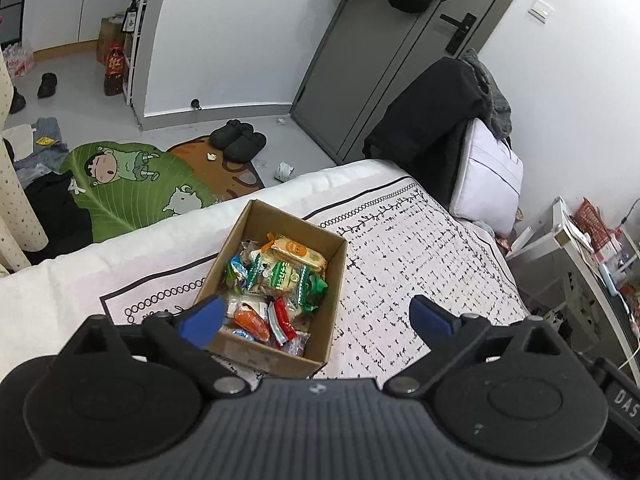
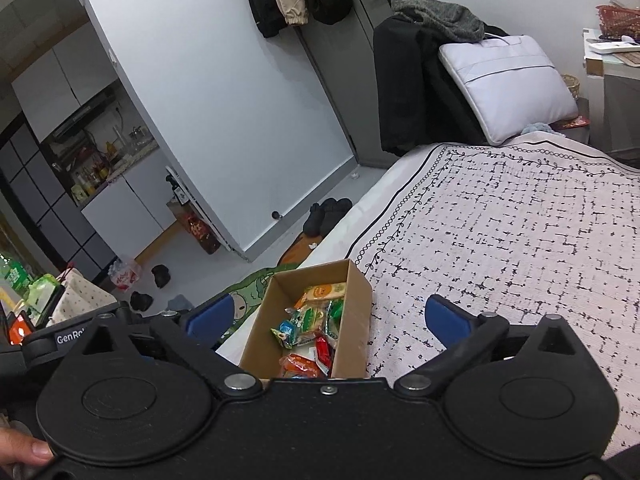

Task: Organize snacks

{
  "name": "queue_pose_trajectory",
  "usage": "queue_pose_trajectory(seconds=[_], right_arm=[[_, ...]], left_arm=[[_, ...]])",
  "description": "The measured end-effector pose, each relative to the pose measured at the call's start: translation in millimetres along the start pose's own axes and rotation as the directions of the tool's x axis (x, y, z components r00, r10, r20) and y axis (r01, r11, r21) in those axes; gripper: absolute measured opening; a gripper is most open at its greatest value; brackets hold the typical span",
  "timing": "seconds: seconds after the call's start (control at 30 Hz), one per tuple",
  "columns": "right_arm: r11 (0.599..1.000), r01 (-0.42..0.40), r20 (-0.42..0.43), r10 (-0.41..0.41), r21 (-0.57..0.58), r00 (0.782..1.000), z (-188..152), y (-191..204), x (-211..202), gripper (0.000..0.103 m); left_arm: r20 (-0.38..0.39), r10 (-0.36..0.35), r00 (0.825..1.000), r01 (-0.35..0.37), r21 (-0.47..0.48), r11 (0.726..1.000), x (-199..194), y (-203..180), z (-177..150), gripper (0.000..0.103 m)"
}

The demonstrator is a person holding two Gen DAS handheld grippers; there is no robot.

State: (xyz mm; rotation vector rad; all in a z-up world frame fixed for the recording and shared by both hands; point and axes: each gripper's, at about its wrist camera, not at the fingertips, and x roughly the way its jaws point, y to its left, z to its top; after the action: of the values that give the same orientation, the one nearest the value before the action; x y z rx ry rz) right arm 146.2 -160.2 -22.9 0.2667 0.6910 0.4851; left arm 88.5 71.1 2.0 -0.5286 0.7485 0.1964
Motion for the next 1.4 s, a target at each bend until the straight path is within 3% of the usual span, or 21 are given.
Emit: queue_pose_trajectory(seconds=[0.9, 1.4], right_arm=[[0.993, 0.067, 0.003, -0.067, -0.096, 0.998, -38, 1, -65, 0.103], [0.991, 0.066, 0.005, -0.066, -0.115, 0.998, -49, 4, -76, 0.103]], left_arm=[[0.018, -0.017, 1.0, 0.012, 0.242, 0.97, -59, -16, -45, 0.103], [0.017, -0.011, 1.0, 0.005, 0.301, 0.954, -75, -9, -62, 0.103]])
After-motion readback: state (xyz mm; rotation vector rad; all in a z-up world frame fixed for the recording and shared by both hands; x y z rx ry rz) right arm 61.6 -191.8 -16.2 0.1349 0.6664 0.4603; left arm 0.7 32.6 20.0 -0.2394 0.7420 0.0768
